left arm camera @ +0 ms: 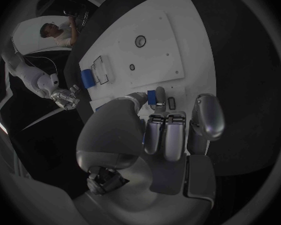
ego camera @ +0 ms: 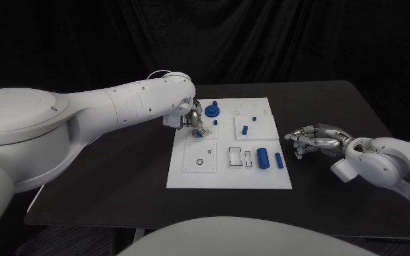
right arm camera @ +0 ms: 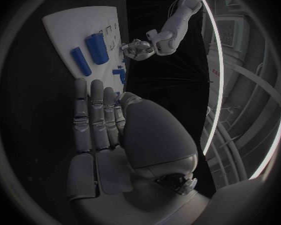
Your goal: Assemble the parts on the task board
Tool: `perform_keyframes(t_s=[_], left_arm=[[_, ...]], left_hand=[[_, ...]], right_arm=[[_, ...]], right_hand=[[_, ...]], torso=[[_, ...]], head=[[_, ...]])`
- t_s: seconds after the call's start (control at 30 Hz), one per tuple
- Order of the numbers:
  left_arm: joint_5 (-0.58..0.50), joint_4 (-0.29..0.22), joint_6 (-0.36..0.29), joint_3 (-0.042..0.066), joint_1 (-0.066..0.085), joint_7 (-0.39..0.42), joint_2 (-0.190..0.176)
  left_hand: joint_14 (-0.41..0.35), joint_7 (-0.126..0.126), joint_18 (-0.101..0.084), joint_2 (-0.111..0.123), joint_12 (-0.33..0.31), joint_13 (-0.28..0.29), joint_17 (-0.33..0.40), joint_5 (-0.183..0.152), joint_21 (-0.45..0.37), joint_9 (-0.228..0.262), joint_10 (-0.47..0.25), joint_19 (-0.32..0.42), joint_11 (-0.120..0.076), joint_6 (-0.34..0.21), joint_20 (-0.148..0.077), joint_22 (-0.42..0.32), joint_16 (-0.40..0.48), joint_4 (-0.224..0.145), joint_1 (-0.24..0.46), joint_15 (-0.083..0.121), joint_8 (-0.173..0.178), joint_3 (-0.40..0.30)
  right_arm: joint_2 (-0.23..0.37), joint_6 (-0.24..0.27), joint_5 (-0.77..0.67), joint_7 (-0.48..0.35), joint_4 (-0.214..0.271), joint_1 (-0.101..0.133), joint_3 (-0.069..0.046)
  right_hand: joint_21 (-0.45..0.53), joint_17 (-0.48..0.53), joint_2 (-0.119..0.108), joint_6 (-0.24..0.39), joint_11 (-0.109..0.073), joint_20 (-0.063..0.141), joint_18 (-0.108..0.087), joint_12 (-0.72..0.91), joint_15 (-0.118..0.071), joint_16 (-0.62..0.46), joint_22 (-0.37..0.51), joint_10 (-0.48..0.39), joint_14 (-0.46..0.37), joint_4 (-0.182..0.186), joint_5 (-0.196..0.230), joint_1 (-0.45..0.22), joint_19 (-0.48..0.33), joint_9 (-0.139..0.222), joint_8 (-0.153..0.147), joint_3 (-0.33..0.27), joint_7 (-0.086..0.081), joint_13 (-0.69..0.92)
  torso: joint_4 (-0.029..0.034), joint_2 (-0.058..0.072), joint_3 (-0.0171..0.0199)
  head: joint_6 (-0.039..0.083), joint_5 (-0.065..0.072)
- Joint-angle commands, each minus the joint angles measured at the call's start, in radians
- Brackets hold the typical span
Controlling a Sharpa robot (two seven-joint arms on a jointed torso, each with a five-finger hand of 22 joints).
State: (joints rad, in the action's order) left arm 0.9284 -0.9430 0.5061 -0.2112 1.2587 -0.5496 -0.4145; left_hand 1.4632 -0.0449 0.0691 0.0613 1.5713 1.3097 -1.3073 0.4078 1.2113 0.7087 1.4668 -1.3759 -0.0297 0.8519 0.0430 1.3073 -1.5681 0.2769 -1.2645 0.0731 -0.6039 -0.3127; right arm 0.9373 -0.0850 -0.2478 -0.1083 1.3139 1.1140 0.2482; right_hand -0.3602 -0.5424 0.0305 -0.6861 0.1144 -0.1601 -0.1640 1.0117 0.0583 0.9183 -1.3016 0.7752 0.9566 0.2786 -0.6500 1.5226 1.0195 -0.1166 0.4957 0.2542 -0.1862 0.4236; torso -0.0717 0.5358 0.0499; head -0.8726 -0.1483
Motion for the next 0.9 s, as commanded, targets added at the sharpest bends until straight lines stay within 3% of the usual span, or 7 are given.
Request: perform_keyframes(t_s=[0.03,0.57,0.9], left_arm=[[-0.013,0.017,0.017,0.001,0.002,-0.011,0.013],[-0.014,0.086,0.014,0.001,-0.007,-0.033,0.065],[-0.013,0.098,-0.038,0.001,-0.011,-0.032,0.074]], left_hand=[[0.108,0.0,0.015,0.001,-0.001,0.261,-0.263,-0.008,0.001,-0.001,0.104,0.003,0.008,-0.003,0.003,0.152,-0.003,0.001,-0.005,-0.007,0.004,0.008],[0.108,0.001,0.016,0.001,-0.001,0.261,-0.263,-0.014,0.0,-0.004,0.104,0.003,0.007,-0.005,0.003,0.151,-0.003,-0.009,-0.021,-0.007,0.007,0.007],[0.108,-0.001,0.015,-0.005,-0.001,0.261,-0.263,-0.052,0.002,-0.008,0.104,0.0,0.009,-0.003,0.004,0.152,-0.003,-0.006,-0.022,-0.008,0.009,0.014]], right_arm=[[-0.001,-0.012,-0.001,0.012,0.004,-0.002,-0.001],[-0.003,-0.018,-0.001,0.017,0.006,-0.002,-0.001],[-0.008,-0.026,-0.001,0.021,0.003,-0.002,-0.001]], right_hand=[[-0.004,0.001,0.004,0.009,0.003,0.0,-0.017,0.003,-0.002,0.004,-0.001,-0.006,-0.006,-0.001,-0.002,0.001,-0.006,0.002,0.006,0.005,-0.005,-0.001],[-0.004,0.002,0.006,0.009,0.003,0.0,-0.017,0.005,-0.002,0.005,-0.001,-0.006,-0.006,-0.002,-0.002,0.002,-0.006,0.002,0.007,0.007,-0.005,-0.002],[-0.005,0.003,0.009,0.009,0.003,0.0,-0.017,0.006,-0.002,0.007,-0.002,-0.006,-0.006,-0.002,-0.002,0.003,-0.006,0.002,0.008,0.011,-0.006,-0.002]], torso=[[-0.001,0.0,0.0005],[0.0001,0.0,0.0003],[0.0004,0.0,0.0001]], head=[[0.0,-0.002],[0.0,-0.005],[0.0,-0.008]])
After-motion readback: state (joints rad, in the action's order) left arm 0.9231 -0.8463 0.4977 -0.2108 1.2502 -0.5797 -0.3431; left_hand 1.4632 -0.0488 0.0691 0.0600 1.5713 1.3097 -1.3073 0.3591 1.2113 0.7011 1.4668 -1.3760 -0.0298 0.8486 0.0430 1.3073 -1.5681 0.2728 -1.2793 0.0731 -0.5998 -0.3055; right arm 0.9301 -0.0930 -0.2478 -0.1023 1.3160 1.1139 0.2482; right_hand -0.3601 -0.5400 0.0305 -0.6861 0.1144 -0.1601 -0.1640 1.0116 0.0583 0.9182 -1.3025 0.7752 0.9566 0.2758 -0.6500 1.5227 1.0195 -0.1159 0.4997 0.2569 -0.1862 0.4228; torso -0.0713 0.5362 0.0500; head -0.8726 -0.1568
